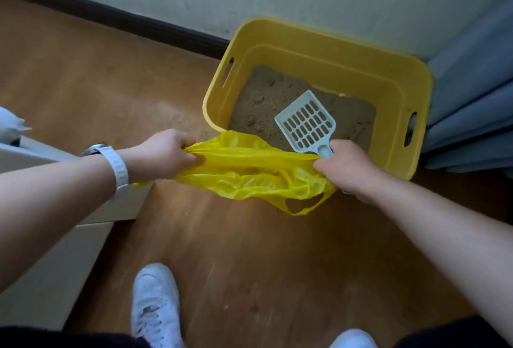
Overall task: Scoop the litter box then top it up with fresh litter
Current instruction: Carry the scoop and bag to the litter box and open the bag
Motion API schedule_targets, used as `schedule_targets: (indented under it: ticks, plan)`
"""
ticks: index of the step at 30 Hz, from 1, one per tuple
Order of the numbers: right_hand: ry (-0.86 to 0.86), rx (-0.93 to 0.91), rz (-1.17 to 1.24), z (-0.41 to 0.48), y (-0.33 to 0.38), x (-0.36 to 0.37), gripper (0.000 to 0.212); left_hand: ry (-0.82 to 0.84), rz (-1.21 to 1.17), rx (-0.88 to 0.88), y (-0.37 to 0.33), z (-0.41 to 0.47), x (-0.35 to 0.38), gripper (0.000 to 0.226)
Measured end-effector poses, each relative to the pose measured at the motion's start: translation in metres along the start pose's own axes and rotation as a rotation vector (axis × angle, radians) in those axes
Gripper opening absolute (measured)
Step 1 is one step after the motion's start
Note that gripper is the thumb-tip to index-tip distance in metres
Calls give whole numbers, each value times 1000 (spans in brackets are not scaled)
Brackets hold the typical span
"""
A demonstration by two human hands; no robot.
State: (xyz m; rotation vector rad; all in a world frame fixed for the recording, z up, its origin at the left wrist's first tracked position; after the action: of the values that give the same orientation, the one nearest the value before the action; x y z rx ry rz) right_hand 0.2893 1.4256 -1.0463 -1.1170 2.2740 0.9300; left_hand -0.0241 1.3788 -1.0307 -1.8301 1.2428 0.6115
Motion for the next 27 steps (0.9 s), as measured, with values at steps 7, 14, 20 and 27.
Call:
schedule_targets:
  ticks: [7,14,20,27]
  plan:
    - [109,52,-112,-22,-14,23,7,558,9,64,14,1,59,15]
    - [1,40,-246,-32,-15,24,10,310,4,180,5,16,51,18]
    - [-131,65,-186,-17,-4,12,15,-103,-103,260,-19,40,9,14]
    - [-293,9,-333,-2,12,-3,21,-525,408,675,-55,26,-9,24]
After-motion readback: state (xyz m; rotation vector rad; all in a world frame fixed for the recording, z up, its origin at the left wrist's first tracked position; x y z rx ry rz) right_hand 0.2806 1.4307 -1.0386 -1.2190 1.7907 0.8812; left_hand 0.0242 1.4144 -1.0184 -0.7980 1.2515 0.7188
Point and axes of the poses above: each hand's wrist, its own z-axis towards the middle knuckle, its own x-axis out of the palm, y = z × x, the point moved 9 cm from there along z, towards the middle knuckle, and after that the axes turned 13 degrees about x, right-handed, at the moved point
